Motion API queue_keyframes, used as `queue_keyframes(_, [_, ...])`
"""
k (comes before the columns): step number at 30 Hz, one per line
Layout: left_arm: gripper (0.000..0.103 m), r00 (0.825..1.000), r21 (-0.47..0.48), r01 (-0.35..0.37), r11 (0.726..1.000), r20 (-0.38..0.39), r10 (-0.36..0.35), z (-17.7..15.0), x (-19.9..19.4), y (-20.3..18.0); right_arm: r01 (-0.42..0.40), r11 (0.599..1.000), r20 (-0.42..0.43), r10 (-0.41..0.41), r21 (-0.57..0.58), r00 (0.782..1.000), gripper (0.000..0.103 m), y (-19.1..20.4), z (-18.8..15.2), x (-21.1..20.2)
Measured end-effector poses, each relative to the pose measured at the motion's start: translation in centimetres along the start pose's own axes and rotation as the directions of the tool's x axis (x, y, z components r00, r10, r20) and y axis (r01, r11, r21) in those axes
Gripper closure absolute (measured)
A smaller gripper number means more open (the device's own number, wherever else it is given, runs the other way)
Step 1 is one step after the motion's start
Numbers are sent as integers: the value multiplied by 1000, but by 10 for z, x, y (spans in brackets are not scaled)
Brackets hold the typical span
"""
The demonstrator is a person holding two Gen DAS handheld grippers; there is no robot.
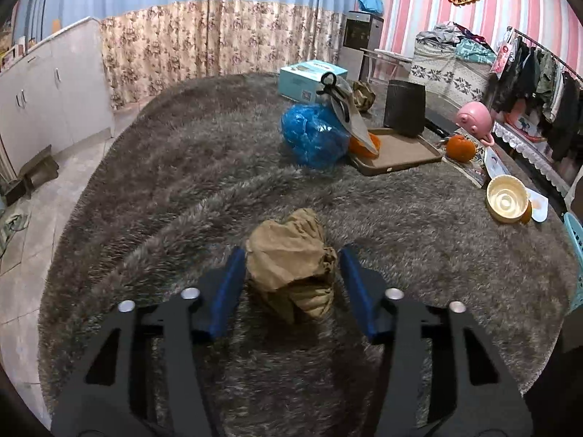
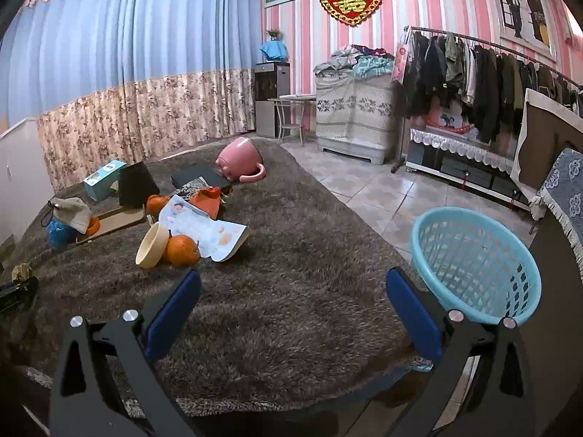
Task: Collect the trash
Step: 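Lift the brown paper bag with the left gripper while the right gripper grasps the cream bowl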
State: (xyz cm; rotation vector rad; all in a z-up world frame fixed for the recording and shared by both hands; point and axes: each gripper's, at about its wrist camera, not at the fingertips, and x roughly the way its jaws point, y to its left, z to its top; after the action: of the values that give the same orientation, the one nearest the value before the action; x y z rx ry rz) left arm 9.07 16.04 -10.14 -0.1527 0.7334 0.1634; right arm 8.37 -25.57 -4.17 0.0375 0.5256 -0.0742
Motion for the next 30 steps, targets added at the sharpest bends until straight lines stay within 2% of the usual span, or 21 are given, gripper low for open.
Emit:
queue_keyframes(2, [62, 1000, -4, 7, 1000, -7, -7, 1, 1, 0, -3, 1000, -1, 3, 1, 1000, 4, 0, 0, 0])
queue_keyframes(13, [62, 998, 48, -48, 998, 53, 46, 16, -4, -2, -20, 1000, -7, 20, -5, 1000, 4, 6, 1, 7])
queue_keyframes(20, [62, 995, 52, -54, 997, 91, 49, 28, -6, -3, -43, 998, -14, 43, -41, 999, 4, 20, 7, 21])
queue_keyframes(30, [62, 992, 79, -39, 996, 121, 29, 39, -1, -11, -148, 978, -68, 140, -147, 988, 5, 64, 17, 56])
